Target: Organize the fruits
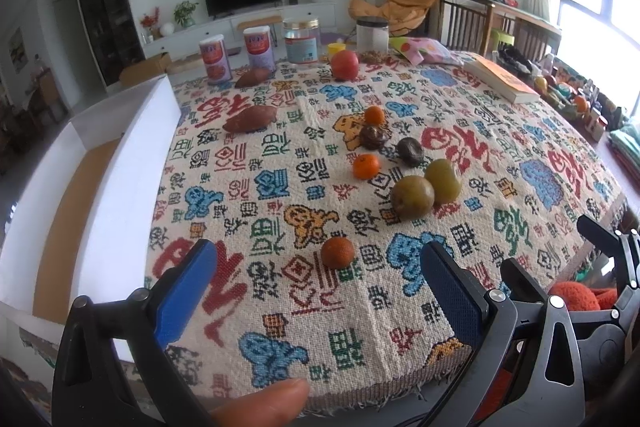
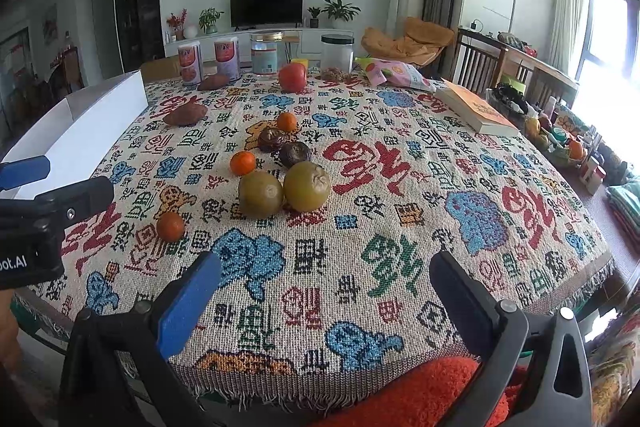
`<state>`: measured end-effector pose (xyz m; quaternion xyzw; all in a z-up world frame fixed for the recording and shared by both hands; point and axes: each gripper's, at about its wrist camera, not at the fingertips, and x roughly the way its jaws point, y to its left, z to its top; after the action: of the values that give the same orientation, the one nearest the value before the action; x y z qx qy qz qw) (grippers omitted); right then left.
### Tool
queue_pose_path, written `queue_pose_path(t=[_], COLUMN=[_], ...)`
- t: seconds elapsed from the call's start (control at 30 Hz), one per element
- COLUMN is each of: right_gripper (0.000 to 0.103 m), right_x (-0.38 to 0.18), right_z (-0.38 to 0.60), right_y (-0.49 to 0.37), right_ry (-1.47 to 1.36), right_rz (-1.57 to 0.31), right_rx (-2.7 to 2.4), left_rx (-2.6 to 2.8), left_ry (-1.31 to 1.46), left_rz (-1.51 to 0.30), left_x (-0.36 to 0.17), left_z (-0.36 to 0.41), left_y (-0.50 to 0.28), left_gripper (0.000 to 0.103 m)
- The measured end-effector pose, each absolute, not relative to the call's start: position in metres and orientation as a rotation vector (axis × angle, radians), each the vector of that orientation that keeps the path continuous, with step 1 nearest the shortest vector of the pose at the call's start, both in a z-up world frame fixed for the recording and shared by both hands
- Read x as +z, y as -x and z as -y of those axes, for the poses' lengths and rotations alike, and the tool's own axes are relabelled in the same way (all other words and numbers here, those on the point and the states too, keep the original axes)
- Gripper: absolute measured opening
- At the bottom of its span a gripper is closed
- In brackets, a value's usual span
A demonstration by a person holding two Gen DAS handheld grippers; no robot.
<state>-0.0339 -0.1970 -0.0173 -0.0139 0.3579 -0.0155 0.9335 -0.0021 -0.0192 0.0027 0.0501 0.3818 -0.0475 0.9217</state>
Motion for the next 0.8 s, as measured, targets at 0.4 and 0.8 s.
queue_pose_path(t=[0.4, 0.8], right_gripper=[0.103, 0.103], right_x=[-0.0177, -0.0167], right_z=[0.1972, 0.1981], right_y=[0.0336, 0.0347], right_ry=[0.037, 0.041], right_rz=[-0.732, -0.727], right_rx=[-0.038, -0.043], left_rx=[-0.112, -0.117], left_ry=[-0.108, -0.093], left_rz=[-0.792, -0.784], left_x=[-0.0009, 0.0028], left_z=[0.0239, 0.0231], left_y=[0.005, 0.0072], left_gripper=[0.102, 0.102])
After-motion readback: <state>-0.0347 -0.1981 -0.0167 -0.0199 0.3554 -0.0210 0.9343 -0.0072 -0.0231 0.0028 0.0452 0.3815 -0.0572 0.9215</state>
